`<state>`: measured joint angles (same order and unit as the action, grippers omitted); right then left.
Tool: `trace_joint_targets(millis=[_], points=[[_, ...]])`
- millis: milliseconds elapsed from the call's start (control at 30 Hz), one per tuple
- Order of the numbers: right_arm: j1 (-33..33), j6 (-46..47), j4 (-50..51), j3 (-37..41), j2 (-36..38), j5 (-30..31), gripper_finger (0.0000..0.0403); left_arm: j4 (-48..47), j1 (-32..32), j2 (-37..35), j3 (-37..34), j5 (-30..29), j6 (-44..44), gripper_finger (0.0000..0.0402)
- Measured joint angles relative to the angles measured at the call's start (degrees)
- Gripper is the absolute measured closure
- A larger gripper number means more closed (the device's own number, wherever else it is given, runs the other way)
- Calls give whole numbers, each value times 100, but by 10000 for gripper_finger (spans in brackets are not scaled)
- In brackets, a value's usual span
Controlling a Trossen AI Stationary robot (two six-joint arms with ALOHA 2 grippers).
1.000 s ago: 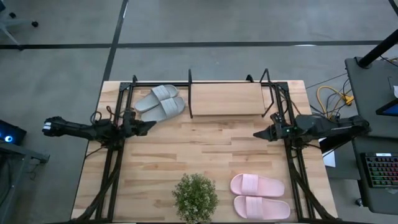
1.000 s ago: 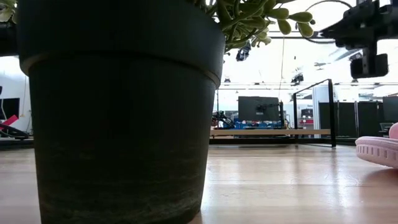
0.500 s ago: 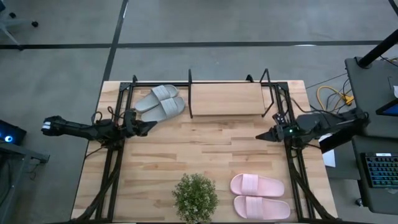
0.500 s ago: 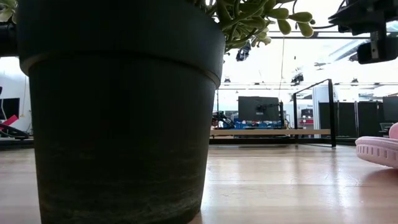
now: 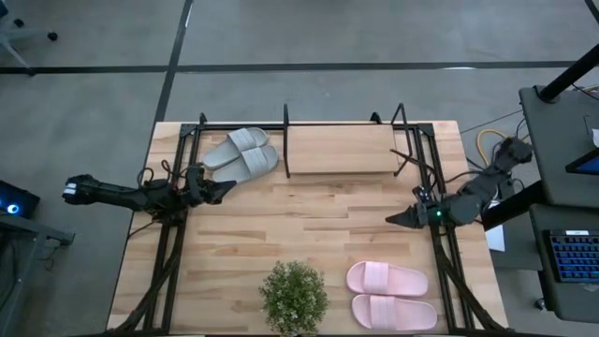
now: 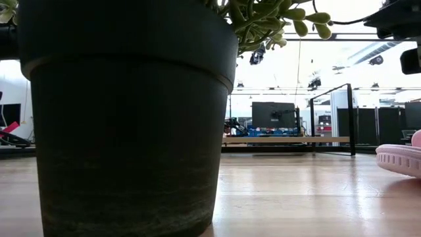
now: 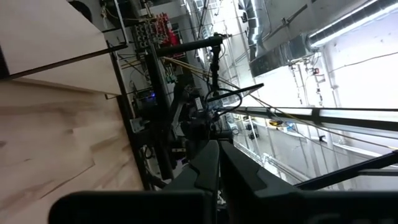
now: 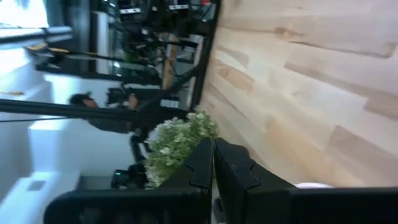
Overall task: Pick and place slides into the shelf
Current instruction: Put the top pink slipper on the shelf
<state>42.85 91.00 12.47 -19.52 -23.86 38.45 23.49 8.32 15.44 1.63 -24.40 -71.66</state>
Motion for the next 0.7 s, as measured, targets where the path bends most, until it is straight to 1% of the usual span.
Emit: trace_joint_targets(millis=[133,267,400,700], points=[[549,239,-782,327,-349,629,394,-7,0,-25,12,0,0,402],[937,578,-1234,510,-798,958,394,-5,0,-44,24,0,0,402],[1157,900,-1286,487,-1290,971,394,14,1,-73,26,2,-2,402],[1411,1190,-1283,35,-2340,963,394,2,0,-207,26,4,0,402]])
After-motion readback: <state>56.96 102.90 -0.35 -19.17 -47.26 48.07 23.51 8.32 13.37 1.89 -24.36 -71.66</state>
